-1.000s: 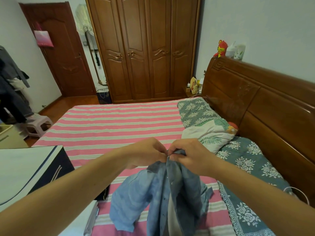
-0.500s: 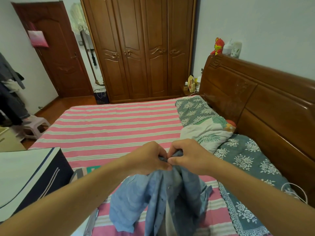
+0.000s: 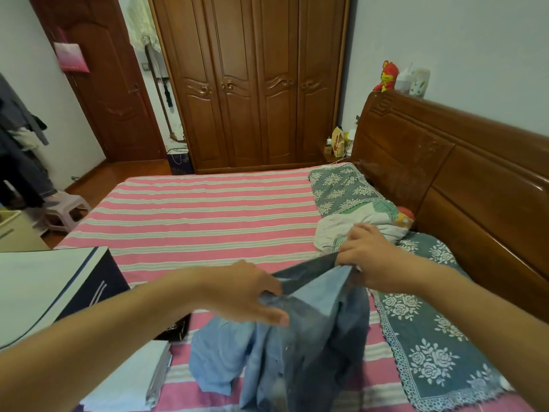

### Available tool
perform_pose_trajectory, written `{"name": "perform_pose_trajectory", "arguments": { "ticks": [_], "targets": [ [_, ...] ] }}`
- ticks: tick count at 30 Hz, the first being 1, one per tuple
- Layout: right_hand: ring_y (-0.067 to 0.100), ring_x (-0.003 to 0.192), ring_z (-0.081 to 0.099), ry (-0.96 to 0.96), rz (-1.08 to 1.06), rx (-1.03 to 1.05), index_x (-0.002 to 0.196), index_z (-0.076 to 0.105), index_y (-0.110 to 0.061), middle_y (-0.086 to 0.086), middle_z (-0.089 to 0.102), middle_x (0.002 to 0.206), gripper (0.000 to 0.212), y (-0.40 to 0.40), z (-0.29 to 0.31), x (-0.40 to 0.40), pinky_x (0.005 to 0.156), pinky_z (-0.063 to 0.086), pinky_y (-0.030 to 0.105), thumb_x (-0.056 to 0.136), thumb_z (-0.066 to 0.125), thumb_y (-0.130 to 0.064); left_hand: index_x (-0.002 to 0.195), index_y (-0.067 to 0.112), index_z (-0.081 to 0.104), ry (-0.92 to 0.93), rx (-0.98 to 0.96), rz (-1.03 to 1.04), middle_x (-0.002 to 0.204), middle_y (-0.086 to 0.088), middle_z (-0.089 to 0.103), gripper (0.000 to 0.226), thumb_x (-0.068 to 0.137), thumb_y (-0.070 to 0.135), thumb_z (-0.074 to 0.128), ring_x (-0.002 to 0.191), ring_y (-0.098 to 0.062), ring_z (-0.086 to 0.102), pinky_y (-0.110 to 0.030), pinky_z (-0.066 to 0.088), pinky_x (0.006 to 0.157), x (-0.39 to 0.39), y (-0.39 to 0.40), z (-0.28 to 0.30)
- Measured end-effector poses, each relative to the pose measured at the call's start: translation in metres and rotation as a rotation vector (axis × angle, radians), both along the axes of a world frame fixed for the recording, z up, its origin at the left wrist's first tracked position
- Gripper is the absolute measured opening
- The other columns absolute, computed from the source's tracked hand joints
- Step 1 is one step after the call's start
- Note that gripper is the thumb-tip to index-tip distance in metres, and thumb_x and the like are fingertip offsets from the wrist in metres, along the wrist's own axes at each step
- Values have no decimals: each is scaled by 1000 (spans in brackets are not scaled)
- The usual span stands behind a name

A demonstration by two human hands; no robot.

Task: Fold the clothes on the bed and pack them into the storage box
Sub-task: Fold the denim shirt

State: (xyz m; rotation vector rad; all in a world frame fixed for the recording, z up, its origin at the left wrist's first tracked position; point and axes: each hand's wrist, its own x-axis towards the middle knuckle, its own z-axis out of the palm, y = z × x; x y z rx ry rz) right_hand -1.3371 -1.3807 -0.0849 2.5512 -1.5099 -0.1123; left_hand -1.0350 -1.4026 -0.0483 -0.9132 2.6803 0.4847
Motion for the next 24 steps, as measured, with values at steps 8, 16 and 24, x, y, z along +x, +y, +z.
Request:
{"name": "perform_pose_trajectory", "arguments": {
  "ticks": [8,16,24],
  "targets": [
    [21,104,47,175,242,-318,93,68,-33,-11,58,90,15,3,55,1,114,25,47,88,65,-18,106,27,73,-198,-758,-558,105,11,68,14,97,35,64,114,-18,42,-41,25,105,5,-27,12],
    [31,134,43,73,42,-468,104,66,-17,14,51,140,16,3,142,-32,107,45,48,89,70,-14,111,34,73,-290,-979,-780,117,9,71,39,89,58,53,139,-23,44,-53,11,123,-14,-48,109],
    [7,69,54,-874,-220,-737,89,61,-15,1,61,75,18,23,194,-27,65,44,12,96,44,-12,108,20,64,448,-1043,-555,83,3,58,15,100,31,57,72,-17,58,-33,53,63,-30,-18,218]
  ]
}}
